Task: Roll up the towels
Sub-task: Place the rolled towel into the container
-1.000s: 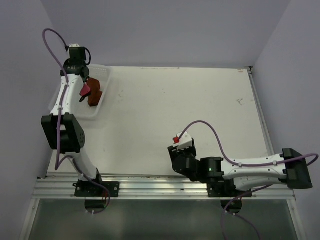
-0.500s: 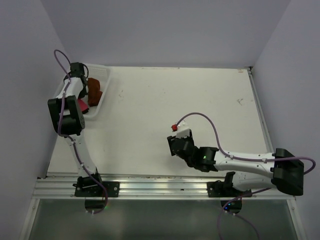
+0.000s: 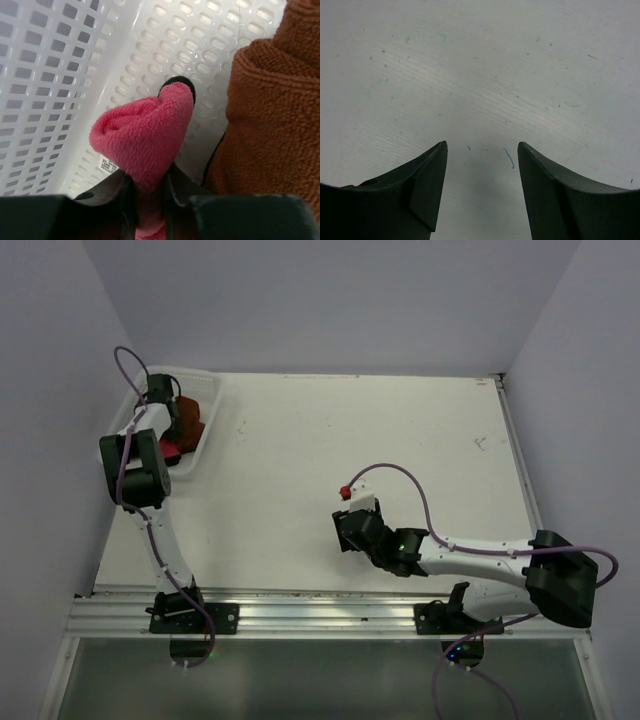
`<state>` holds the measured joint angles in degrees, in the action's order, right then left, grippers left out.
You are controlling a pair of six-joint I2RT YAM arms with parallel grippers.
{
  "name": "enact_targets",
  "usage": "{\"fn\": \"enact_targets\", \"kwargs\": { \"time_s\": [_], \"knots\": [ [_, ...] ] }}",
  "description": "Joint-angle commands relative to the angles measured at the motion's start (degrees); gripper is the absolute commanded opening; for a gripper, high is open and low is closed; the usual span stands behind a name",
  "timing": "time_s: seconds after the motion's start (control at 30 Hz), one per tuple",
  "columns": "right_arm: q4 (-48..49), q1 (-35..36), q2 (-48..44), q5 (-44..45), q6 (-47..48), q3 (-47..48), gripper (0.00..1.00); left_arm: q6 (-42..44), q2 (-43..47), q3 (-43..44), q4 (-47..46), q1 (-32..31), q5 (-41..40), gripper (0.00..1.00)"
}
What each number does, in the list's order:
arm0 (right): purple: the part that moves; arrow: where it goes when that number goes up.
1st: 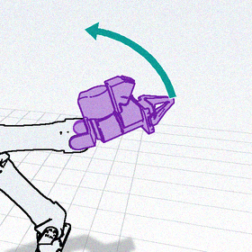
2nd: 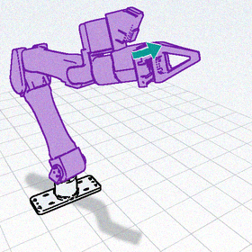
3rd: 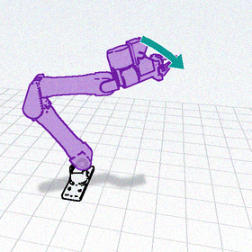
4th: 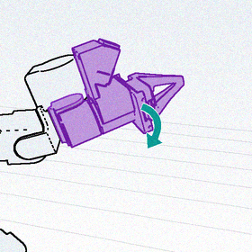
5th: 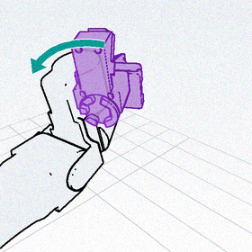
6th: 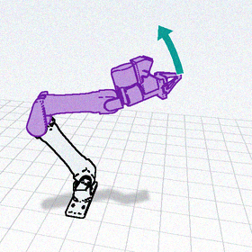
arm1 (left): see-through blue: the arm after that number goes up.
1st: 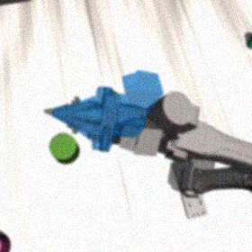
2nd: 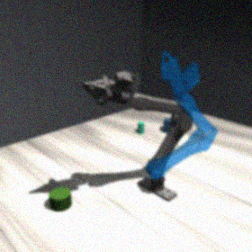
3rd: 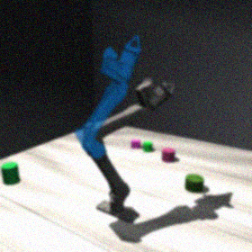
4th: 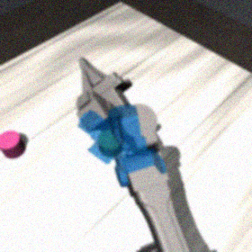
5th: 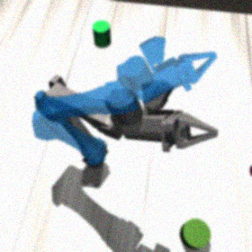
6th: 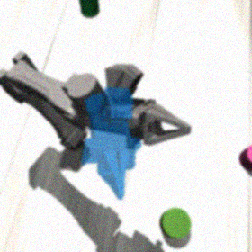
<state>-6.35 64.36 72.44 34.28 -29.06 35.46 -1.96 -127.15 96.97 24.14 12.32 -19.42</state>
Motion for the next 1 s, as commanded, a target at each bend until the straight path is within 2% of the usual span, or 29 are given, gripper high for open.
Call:
{"fn": "enact_targets", "kwargs": {
  "time_s": [0.0, 0.1, 0.13, 0.17, 0.27, 0.47, 0.7, 0.97],
  "knots": [
    [2.0, -0.4, 0.7, -1.3, -0.6, 1.8, 0.62, -1.5, 2.1, -2.8, -4.8, 1.0, 3.0, 0.27],
    [1.5, -0.5, 0.9, -1.1, -0.4, 2.0, 0.62, -2.5, 1.5, -2.7, -4.3, 1.7, 3.8, 0.36],
    [1.4, -0.5, 1.0, -1.0, -0.3, 2.0, 0.62, -2.7, 1.5, -2.7, -4.3, 1.8, 3.9, 0.41],
    [1.4, -0.5, 0.9, -0.8, -0.3, 2.1, 0.62, -2.9, 1.6, -2.7, -4.3, 1.9, 4.0, 0.5],
    [1.0, -0.5, 0.7, -0.7, -0.1, 2.2, 0.62, -3.8, 1.8, -2.2, -3.6, 2.1, 4.1, 0.6],
    [-1.6, -0.5, 0.2, 0.3, 0.1, 3.4, 0.62, -5.9, 4.2, -1.8, -1.7, 2.1, 3.4, 0.74],
    [-3.2, -0.5, -1.3, 0.6, 0.9, 4.3, 0.61, -7.8, 8.2, -0.6, 0.5, 2.1, 1.1, 0.79],
    [-5.6, -0.5, -1.6, 0.9, 1.8, 7.2, 0.61, -8.9, 12.0, -0.3, 0.7, 2.1, 0.2, 0.8]
  ]
}}
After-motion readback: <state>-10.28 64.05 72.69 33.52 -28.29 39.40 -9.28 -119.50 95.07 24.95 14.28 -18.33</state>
